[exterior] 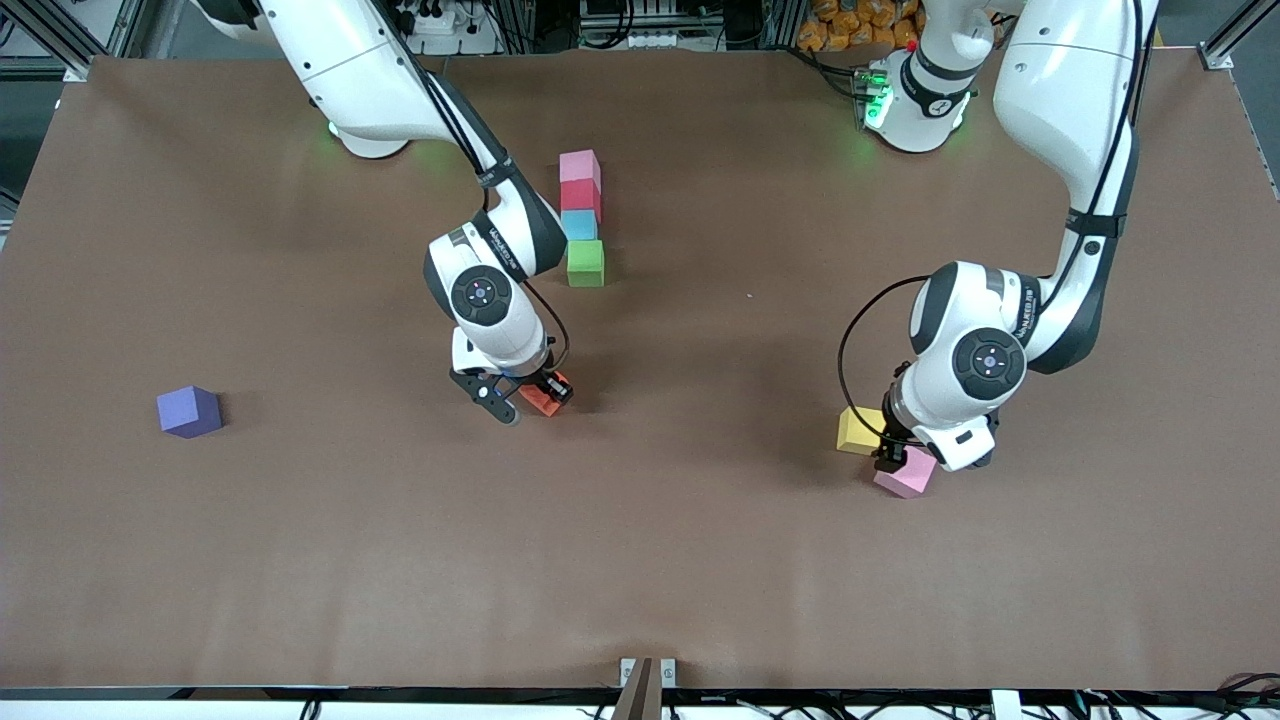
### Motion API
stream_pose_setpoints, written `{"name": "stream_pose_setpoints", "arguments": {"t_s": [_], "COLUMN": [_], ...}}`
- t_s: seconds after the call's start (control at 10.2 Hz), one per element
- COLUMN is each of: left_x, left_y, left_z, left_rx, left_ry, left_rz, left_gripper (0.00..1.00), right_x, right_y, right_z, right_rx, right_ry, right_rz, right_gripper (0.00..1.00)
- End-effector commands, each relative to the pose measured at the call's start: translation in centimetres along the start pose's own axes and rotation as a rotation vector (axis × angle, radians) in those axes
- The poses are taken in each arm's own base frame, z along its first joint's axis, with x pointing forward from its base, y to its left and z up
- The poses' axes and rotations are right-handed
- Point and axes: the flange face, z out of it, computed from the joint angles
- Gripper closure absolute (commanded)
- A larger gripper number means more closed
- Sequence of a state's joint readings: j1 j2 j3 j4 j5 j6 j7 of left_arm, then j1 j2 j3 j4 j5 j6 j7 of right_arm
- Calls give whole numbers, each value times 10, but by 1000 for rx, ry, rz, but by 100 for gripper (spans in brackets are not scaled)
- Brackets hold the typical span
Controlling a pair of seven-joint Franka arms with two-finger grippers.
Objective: Arrange blocks into number 1
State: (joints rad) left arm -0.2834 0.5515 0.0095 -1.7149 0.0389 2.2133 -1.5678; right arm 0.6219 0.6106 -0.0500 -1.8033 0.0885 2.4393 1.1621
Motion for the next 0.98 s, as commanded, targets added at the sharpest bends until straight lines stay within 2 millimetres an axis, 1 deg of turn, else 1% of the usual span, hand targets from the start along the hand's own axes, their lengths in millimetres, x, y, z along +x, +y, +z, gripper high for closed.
{"name": "stream_pose_setpoints", "arguments": {"t_s": [0.0, 0.1, 0.2, 0.29, 0.39, 0.49, 0.59, 0.69, 0.79, 0.88], "left_x": [19, 26, 28, 27, 32, 27, 33, 38, 44, 45], "left_y": [-6, -9, -10, -9, -10, -12, -15, -16, -17, -19], "left_z": [-13, -13, -13, -17, -28, -34, -41, -46, -58, -66], "left_rx": [0, 7, 13, 10, -2, 8, 24, 23, 9, 12], "left_ry": [56, 72, 71, 71, 73, 62, 52, 51, 57, 55], "left_rz": [43, 86, 129, 188, 248, 320, 387, 438, 483, 537], "left_gripper": [0, 0, 0, 0, 0, 0, 0, 0, 0, 0], "right_x": [-19, -34, -52, -78, -106, -130, -150, -163, -180, -185], "right_y": [-2, 4, 8, 7, 3, 5, 8, 9, 12, 22], "right_z": [-26, -35, -44, -43, -39, -34, -29, -26, -22, -21], "right_rx": [-26, -33, -34, -43, -49, -55, -63, -69, -76, -61], "right_ry": [28, 29, 35, 42, 43, 39, 35, 33, 29, 32], "right_rz": [-200, -284, -351, -412, -462, -499, -533, -554, -580, -589], "right_gripper": [50, 47, 47, 47, 47, 47, 47, 47, 47, 47]}}
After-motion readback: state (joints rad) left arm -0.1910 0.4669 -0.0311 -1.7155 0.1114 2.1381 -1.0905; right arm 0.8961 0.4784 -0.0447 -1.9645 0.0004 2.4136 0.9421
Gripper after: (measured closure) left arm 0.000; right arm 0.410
